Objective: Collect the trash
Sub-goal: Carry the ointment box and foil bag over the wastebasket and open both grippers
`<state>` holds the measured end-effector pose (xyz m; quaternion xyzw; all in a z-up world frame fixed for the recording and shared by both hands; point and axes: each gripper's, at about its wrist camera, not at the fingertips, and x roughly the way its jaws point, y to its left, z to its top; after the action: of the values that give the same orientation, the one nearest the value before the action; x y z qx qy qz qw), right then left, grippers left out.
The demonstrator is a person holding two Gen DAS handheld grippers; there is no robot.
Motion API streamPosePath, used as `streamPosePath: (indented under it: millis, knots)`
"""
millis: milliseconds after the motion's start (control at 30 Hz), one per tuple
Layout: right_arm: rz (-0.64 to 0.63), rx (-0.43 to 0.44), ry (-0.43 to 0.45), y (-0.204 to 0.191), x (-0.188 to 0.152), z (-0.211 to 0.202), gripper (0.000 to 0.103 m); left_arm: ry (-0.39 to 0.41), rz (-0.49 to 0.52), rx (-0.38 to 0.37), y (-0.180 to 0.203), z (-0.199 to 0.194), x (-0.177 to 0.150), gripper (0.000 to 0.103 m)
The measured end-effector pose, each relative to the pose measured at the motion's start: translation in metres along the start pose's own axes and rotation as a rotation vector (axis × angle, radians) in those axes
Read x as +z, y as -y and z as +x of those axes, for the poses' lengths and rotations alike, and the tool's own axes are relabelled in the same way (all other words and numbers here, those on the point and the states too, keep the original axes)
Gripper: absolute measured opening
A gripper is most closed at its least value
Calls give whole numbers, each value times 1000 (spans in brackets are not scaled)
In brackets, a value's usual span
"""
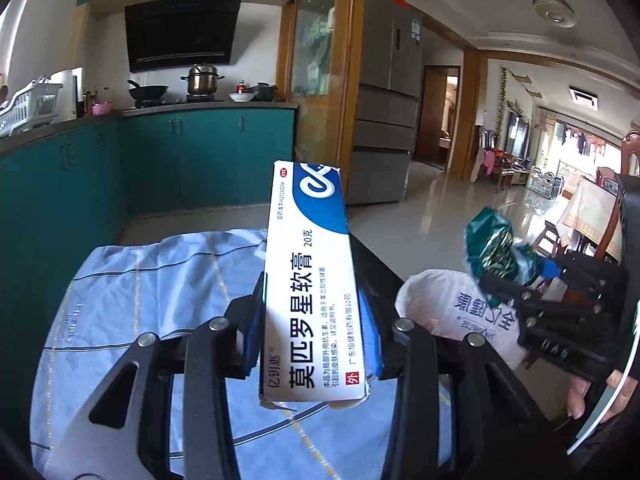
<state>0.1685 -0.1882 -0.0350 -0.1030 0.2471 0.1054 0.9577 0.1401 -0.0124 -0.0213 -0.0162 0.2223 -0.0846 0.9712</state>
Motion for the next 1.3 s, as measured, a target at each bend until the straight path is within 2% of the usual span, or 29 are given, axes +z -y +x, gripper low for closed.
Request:
streamPosePath:
  millis: [233, 333, 400, 667, 967, 1133, 1300]
  knots:
    - [90, -167, 10, 62, -10, -13, 50, -49, 52, -131, 49, 40, 8, 41]
    - [117, -265, -13, 89, -22, -12, 50, -93, 70, -215, 75, 67, 8, 41]
    - [146, -293, -32, 104, -33, -12, 50, -121, 79, -247, 91, 84, 5, 41]
    - [238, -316, -109, 140, -72, -2, 50, -203, 134, -293, 159, 142, -10, 41]
    - [262, -286, -169, 152, -93, 23, 50, -283, 149, -306, 185, 180, -26, 42]
    - [274, -256, -180, 154, -95, 34, 50, -297, 153, -298, 186, 191, -31, 58]
    - [266, -231, -187, 150, -88, 47, 50, -268, 156, -244, 174, 177, -28, 66]
